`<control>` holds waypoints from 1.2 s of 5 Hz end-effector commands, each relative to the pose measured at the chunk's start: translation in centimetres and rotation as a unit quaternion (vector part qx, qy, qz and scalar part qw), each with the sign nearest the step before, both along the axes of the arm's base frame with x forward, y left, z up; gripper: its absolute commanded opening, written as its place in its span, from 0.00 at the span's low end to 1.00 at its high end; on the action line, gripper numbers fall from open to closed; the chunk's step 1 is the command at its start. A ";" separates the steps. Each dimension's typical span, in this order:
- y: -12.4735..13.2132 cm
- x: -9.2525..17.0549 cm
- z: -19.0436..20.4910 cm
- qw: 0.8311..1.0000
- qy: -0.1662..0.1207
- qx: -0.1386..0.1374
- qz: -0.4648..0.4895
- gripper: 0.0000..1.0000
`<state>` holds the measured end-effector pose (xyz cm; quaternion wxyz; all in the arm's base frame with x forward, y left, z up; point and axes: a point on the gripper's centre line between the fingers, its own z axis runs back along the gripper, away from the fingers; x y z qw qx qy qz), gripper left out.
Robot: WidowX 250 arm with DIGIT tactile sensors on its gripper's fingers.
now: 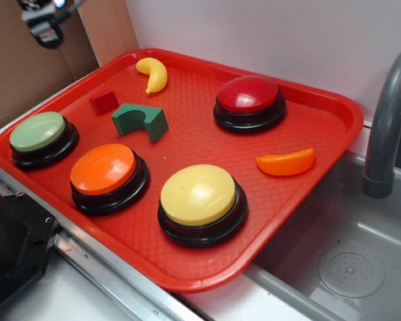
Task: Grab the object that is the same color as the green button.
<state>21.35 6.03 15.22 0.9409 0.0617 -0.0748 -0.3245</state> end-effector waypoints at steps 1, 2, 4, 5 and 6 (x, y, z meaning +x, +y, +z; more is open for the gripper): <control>-2.3 3.4 -5.8 0.994 0.011 0.001 -0.112 1.00; -2.8 3.1 -8.8 0.989 0.038 0.004 -0.140 1.00; -2.5 3.7 -11.9 0.988 0.043 0.039 -0.142 1.00; -2.6 3.7 -12.2 0.989 0.039 0.033 -0.137 1.00; -2.7 3.6 -12.2 0.991 0.042 0.012 -0.126 0.00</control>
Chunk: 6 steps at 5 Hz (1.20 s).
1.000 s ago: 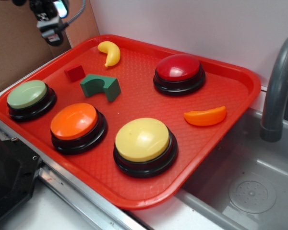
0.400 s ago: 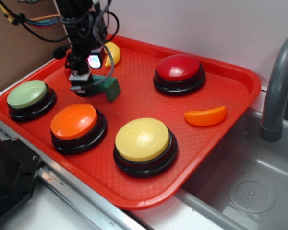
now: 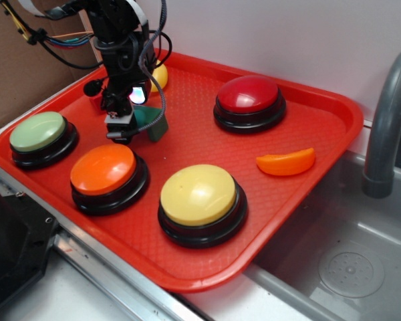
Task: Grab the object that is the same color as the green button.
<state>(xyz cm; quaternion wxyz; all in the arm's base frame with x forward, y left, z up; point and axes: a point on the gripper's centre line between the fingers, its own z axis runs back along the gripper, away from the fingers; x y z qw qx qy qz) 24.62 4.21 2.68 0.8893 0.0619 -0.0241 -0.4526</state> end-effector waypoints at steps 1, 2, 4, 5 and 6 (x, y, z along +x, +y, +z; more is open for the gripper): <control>-1.0 0.3 0.3 0.999 -0.003 -0.031 0.016 0.00; -1.0 0.3 0.3 0.999 -0.007 -0.041 0.033 0.00; 2.8 -1.6 7.8 0.965 -0.081 -0.040 0.247 0.00; 4.1 -3.4 12.9 0.925 -0.110 -0.005 0.363 0.00; 4.1 -5.4 17.5 0.876 -0.084 0.019 0.475 0.00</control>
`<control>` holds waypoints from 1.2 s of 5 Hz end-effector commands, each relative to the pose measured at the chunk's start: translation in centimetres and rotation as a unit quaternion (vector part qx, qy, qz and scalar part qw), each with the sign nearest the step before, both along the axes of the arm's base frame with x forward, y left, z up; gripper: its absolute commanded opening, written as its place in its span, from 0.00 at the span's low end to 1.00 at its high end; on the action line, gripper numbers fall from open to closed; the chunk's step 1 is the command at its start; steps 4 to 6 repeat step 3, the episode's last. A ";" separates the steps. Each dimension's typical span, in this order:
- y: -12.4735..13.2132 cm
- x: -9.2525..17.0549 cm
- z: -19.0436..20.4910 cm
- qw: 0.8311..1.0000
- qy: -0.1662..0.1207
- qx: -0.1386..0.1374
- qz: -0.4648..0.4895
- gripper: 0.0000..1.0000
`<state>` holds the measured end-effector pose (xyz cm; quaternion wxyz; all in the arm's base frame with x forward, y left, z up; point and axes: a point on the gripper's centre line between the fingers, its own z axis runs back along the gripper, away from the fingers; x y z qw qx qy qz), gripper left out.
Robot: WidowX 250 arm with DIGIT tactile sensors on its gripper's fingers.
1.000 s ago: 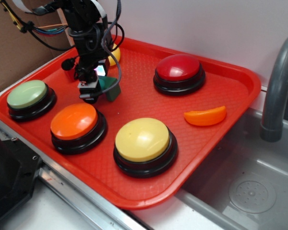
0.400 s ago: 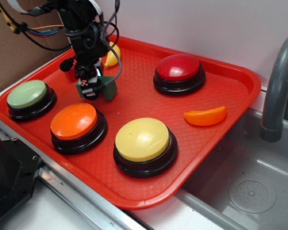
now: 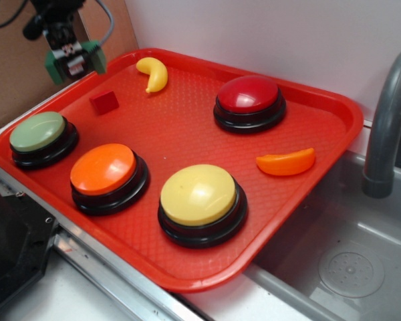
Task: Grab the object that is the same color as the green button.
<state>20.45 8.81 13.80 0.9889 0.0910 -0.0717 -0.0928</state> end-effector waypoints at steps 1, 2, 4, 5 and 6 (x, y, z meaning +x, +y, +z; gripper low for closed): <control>-3.3 -1.0 7.9 0.968 0.018 0.041 0.248 0.00; -6.0 -0.4 8.3 0.968 0.008 0.042 0.247 0.00; -7.3 -0.5 7.7 0.980 0.031 0.027 0.193 0.00; -7.3 -0.5 7.7 0.980 0.031 0.027 0.193 0.00; -7.3 -0.5 7.7 0.980 0.031 0.027 0.193 0.00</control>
